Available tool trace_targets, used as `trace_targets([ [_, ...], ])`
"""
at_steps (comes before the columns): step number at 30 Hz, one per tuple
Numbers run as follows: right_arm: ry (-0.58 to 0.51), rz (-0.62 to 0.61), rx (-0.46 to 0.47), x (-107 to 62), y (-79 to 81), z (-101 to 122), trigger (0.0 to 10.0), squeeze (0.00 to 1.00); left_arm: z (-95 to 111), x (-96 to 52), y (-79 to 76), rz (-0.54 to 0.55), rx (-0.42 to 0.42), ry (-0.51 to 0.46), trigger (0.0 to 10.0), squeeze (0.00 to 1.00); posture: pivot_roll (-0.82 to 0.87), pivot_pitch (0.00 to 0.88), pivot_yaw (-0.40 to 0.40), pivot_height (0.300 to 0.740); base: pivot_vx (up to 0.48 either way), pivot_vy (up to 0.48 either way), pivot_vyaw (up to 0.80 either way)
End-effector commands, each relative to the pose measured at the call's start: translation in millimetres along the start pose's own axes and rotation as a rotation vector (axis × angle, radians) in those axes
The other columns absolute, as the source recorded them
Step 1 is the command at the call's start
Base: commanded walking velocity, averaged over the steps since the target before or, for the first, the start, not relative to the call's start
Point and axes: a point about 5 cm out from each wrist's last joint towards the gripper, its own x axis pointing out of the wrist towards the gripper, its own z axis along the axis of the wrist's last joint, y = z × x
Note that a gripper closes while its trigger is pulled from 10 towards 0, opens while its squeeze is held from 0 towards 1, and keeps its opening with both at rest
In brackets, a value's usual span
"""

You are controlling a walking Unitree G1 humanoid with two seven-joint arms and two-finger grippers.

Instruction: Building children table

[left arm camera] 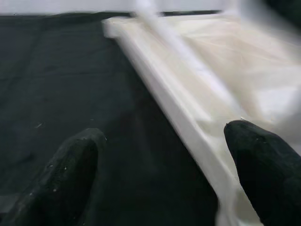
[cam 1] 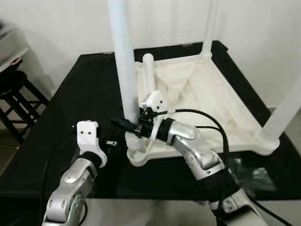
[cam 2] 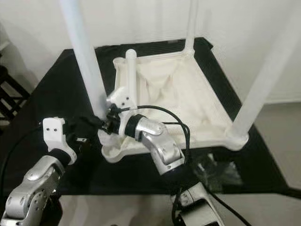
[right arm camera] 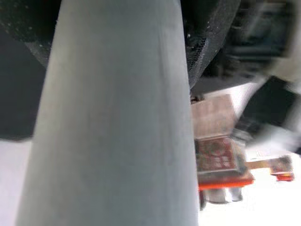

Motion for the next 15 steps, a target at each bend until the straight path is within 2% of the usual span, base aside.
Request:
trace_targets([
  [1, -0.061, 0.096, -0.005, 5.6, 10.7, 13, 10.0, 0.0, 0, -5.1, 8.8, 0.025, 0.096, 0.004, 10.0, 0.0, -0.01, 0.157, 0.102, 0.74, 0.0, 0.0, 0.0],
  [3, -0.061, 0.096, -0.005, 5.6, 10.7, 13, 10.0, 0.0, 0, -5.1, 8.8, 0.025, 0.096, 0.004, 10.0, 0.0, -0.01, 0.157, 0.102, 0.74, 0.0, 0.0, 0.0],
  [5, -0.069, 0.156, 0.003, -0.3, 10.6, 16, 10.0, 0.0, -1, -7.1, 5.8, 0.014, 0.143, 0.011, 10.0, 0.0, -0.01, 0.165, 0.102, 0.74, 0.0, 0.0, 0.0],
  [6, -0.053, 0.227, 0.007, -7.0, 9.8, 16, 10.0, 0.0, -2, -8.2, 4.6, 0.025, 0.168, 0.023, 10.0, 0.0, -0.02, 0.17, 0.098, 0.74, 0.0, -0.469, 0.0],
  [7, -0.053, 0.227, 0.007, -7.0, 9.8, 16, 10.0, 0.0, -2, -8.2, 4.6, 0.025, 0.168, 0.023, 10.0, 0.0, -0.02, 0.17, 0.098, 0.74, 0.0, -0.469, 0.0],
  [10, -0.024, 0.345, 0.012, -19.4, 6.0, 18, 10.0, 0.0, -5, -10.8, 3.5, 0.075, 0.192, 0.042, 10.0, 0.0, -0.02, 0.179, 0.088, 0.74, 0.0, -0.469, 0.0],
  [15, -0.003, 0.337, -0.023, -15.1, -1.9, 22, 10.0, 0.0, -6, -14.0, 3.2, 0.105, 0.189, 0.049, 10.0, 0.0, -0.01, 0.187, 0.079, 0.74, 0.0, -0.469, 0.0],
])
